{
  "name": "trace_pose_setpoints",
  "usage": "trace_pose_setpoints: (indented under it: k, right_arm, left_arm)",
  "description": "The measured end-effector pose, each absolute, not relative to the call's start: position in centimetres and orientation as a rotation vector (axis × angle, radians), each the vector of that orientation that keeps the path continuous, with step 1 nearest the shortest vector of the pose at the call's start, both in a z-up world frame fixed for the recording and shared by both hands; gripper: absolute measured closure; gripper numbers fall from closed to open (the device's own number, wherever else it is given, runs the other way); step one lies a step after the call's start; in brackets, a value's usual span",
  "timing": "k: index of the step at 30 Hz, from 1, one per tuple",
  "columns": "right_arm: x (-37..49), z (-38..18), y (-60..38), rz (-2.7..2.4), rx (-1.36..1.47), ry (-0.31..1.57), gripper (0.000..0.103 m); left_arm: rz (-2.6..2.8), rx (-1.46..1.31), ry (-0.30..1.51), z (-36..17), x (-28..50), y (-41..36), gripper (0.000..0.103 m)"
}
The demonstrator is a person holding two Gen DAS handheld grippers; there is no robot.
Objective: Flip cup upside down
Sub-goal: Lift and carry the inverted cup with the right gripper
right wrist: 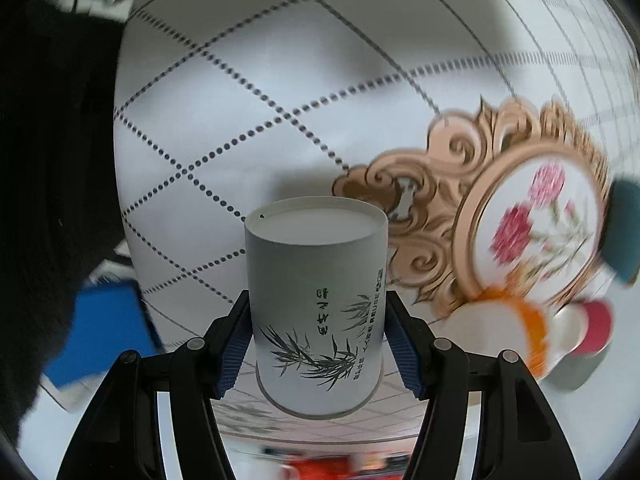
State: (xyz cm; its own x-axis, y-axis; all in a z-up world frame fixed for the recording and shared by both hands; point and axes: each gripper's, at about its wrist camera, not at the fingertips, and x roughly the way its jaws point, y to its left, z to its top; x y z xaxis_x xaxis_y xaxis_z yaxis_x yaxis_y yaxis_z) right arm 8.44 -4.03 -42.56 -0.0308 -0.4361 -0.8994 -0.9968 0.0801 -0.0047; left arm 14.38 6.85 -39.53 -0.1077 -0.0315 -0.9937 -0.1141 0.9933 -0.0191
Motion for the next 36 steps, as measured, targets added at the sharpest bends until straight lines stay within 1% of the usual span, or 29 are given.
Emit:
trace_pose_setpoints:
  k: [15, 24, 29, 36]
  right_arm:
    - [12.9, -43.6, -8.1, 0.594, -0.99, 1.857, 0.037]
    - [15.9, -44.1, -11.8, 0.421, -0.628, 2.021, 0.037]
    - [17.2, -44.3, -13.3, 0.369, -0.477, 2.062, 0.037]
    - [20.1, -44.8, -16.1, 0.306, -0.367, 2.093, 0.035]
  left_arm:
    - [0.042, -0.078, 1.674, -39.4, 14.1, 5.1, 0.014]
    - [0.028, -0.067, 1.676, -39.7, 13.6, 4.7, 0.014]
    - [0.027, -0.072, 1.664, -39.6, 13.6, 4.0, 0.014]
    - [0.024, -0.067, 1.664, -39.5, 13.6, 3.8, 0.014]
